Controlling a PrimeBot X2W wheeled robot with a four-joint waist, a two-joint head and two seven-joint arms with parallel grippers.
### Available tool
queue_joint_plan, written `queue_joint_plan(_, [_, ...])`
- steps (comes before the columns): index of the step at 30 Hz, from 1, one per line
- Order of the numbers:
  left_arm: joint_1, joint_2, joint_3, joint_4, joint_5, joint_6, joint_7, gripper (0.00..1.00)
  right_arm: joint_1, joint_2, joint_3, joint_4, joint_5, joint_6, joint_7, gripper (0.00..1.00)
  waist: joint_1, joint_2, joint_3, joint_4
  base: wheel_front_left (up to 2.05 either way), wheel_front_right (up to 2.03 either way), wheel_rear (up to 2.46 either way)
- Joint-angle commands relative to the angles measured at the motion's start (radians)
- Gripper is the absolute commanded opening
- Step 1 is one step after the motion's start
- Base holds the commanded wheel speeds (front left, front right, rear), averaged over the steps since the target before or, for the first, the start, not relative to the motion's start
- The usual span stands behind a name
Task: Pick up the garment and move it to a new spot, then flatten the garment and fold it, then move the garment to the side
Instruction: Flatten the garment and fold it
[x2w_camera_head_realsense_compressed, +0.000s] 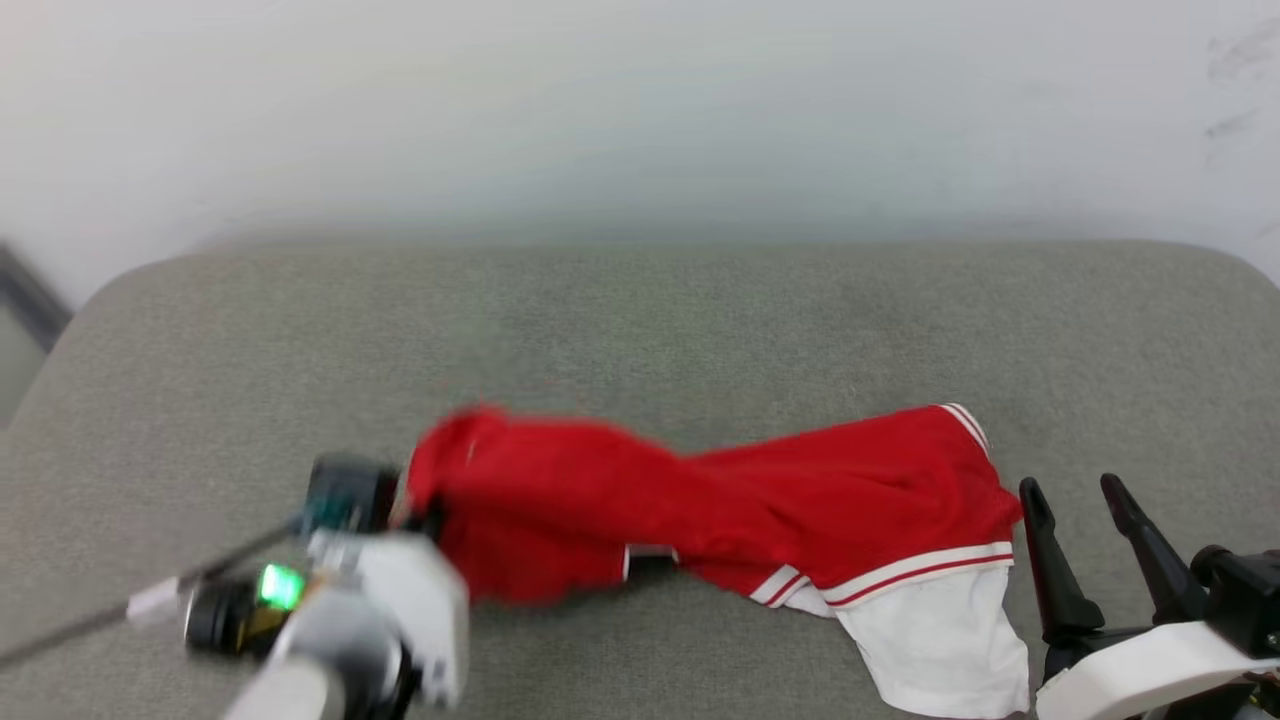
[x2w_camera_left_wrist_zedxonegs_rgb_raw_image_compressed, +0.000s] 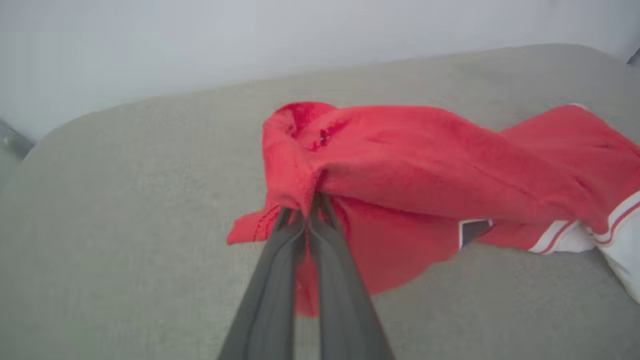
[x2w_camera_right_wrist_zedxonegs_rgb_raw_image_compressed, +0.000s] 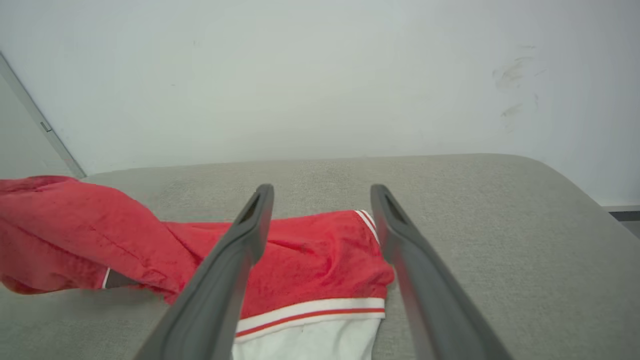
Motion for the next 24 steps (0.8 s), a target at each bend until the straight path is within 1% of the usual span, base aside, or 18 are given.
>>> queue_joint_plan(1, [0.088,0.009,0.019,-0.013,-0.029,0.032,0.0,0.0,0.014,0.003,0.002,-0.006,0.004,0.0,0.003,1.0,0.0,0.0,-0.012,0.012,0.0,0.0,0.0])
queue_joint_plan(2, [0.148,0.014,0.03,-0.02,-0.045,0.053,0.002,0.0,0.015,0.003,0.004,-0.008,0.003,0.0,0.005,1.0,0.0,0.0,-0.016,0.013,0.0,0.0,0.0])
queue_joint_plan(4, [0.26,-0.007,0.045,-0.029,-0.096,0.083,0.001,0.0,0.019,0.003,0.005,-0.012,0.003,0.0,0.01,1.0,0.0,0.0,-0.019,0.015,0.0,0.0,0.0])
queue_joint_plan(6, [0.353,-0.025,0.053,-0.014,-0.146,0.093,-0.003,0.0,0.023,0.003,0.007,-0.014,0.003,0.0,0.012,1.0,0.0,0.0,-0.023,0.017,0.0,0.0,0.0])
queue_joint_plan(8, [0.42,-0.049,0.053,0.011,-0.193,0.085,-0.003,0.0,0.025,0.003,0.008,-0.016,0.002,0.0,0.017,1.0,0.0,0.0,-0.025,0.017,0.0,0.0,0.0])
queue_joint_plan(9, [0.441,-0.062,0.048,0.026,-0.211,0.078,0.0,0.34,0.026,0.003,0.007,-0.018,0.001,0.0,0.02,1.0,0.0,0.0,-0.025,0.019,0.0,0.0,0.0])
queue_joint_plan(10, [0.449,-0.074,0.049,0.033,-0.221,0.072,-0.013,0.97,0.027,0.003,0.006,-0.019,0.001,0.0,0.021,1.0,0.0,0.0,-0.025,0.02,0.0,0.0,0.0])
queue_joint_plan(11, [0.45,-0.081,0.054,0.038,-0.22,0.07,-0.034,1.0,0.028,0.003,0.005,-0.02,0.001,0.0,0.021,1.0,0.0,0.0,-0.026,0.022,0.0,0.0,0.0])
queue_joint_plan(13, [0.44,-0.095,0.062,0.039,-0.21,0.069,-0.083,1.0,0.033,0.003,0.001,-0.021,0.0,0.0,0.025,1.0,0.0,0.0,-0.028,0.025,0.0,0.0,0.0])
queue_joint_plan(15, [0.414,-0.094,0.08,0.022,-0.182,0.075,-0.15,1.0,0.036,0.003,-0.001,-0.023,-0.001,0.0,0.029,1.0,0.0,0.0,-0.031,0.028,0.0,0.0,0.0])
queue_joint_plan(20, [0.353,-0.065,0.128,-0.04,-0.114,0.084,-0.282,1.0,0.034,0.003,-0.003,-0.026,-0.001,0.0,0.035,1.0,0.0,0.0,-0.04,0.025,0.0,0.0,0.0])
queue_joint_plan(22, [0.316,-0.051,0.141,-0.075,-0.094,0.081,-0.312,1.0,0.033,0.003,-0.005,-0.028,0.002,0.0,0.037,1.0,0.0,0.0,-0.041,0.023,0.0,0.0,0.0])
queue_joint_plan(24, [0.271,-0.03,0.142,-0.098,-0.071,0.07,-0.316,1.0,0.032,0.003,-0.008,-0.031,0.005,0.0,0.038,1.0,0.0,0.0,-0.038,0.022,0.0,0.0,0.0])
